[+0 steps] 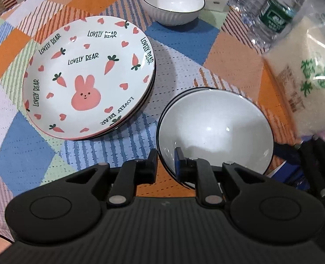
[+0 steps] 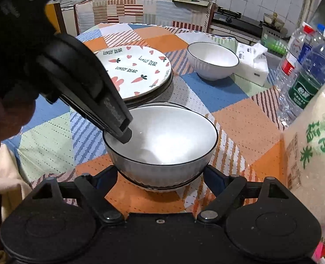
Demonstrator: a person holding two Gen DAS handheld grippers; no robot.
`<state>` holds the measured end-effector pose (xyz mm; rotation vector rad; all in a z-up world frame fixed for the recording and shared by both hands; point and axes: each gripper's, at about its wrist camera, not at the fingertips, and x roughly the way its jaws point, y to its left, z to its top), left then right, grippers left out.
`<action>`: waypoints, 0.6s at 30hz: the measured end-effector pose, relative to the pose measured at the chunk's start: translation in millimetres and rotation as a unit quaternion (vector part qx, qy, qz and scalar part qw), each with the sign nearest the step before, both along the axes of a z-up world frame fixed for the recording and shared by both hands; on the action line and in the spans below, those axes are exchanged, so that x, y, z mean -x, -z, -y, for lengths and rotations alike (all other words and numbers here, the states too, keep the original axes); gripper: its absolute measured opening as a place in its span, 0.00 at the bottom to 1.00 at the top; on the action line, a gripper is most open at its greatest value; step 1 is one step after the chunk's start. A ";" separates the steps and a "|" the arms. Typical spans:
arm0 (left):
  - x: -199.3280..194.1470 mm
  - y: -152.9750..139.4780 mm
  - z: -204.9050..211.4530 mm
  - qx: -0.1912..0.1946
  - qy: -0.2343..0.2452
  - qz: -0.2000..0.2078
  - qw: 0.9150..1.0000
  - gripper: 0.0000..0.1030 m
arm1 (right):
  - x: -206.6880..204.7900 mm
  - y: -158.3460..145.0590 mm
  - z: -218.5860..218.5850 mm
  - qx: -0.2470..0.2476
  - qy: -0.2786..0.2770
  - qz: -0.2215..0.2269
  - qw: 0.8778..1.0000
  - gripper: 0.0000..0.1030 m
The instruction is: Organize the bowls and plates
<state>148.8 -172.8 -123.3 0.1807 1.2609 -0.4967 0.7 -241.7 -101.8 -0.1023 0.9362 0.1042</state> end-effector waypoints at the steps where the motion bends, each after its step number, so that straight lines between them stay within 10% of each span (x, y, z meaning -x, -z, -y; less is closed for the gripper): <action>1: 0.8 -1.0 0.2 -0.001 0.004 0.000 1.000 0.15 | 2.0 0.1 0.6 0.003 -0.004 0.003 1.000 0.85; 18: -26.3 -73.6 -25.7 0.065 0.010 0.053 0.996 0.25 | 9.0 -61.6 72.9 -0.077 -0.048 0.127 0.988 0.86</action>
